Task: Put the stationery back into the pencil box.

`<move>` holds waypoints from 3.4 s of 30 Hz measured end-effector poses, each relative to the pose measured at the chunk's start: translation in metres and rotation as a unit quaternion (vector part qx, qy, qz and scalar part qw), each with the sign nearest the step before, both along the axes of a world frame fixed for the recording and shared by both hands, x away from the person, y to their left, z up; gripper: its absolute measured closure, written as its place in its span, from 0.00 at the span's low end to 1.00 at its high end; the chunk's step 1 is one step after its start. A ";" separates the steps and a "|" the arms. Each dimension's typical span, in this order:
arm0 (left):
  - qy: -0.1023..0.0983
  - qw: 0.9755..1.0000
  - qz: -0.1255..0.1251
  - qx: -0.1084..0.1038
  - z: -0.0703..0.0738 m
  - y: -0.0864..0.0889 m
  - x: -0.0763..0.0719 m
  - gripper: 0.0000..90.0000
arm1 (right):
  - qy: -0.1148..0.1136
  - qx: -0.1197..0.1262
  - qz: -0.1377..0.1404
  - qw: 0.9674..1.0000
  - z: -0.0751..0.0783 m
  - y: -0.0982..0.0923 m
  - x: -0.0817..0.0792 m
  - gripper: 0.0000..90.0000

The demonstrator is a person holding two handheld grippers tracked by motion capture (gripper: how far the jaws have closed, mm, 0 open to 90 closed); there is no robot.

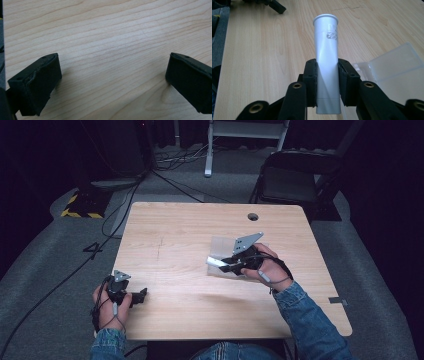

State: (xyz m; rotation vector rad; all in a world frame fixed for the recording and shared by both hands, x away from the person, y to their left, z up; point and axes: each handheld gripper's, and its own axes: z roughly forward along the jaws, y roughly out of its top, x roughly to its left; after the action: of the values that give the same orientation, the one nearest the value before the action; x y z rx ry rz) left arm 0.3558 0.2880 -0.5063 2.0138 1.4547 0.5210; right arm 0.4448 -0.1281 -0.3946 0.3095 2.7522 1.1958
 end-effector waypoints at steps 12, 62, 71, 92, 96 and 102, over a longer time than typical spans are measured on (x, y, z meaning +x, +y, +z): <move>0.000 1.000 0.003 0.002 0.000 -0.001 0.001 0.00 | 0.015 -0.020 -0.027 0.999 -0.008 -0.022 0.019 0.79; 0.001 1.000 0.004 0.001 0.000 -0.001 0.000 0.00 | 0.044 -0.120 -0.015 0.992 -0.062 -0.028 0.047 0.79; 0.001 1.000 0.003 0.002 0.000 -0.001 0.000 0.00 | 0.041 -0.113 -0.019 0.993 -0.066 -0.029 0.050 0.79; 0.000 1.000 0.004 0.001 0.000 -0.002 0.002 0.00 | 0.024 -0.100 -0.040 0.994 -0.052 -0.038 0.046 0.66; 0.000 1.000 0.003 0.001 0.000 -0.002 0.003 0.00 | 0.026 -0.108 -0.050 0.993 -0.047 -0.043 0.044 0.67; -0.001 1.000 0.002 0.004 0.000 -0.002 0.004 0.00 | 0.035 -0.143 -0.053 0.988 -0.052 -0.050 0.047 0.73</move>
State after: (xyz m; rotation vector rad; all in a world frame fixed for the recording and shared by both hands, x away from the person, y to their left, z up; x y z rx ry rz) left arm 0.3594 0.2856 -0.5063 2.0155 1.4583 0.5305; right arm 0.4914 -0.1783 -0.4467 0.4664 2.8742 0.7655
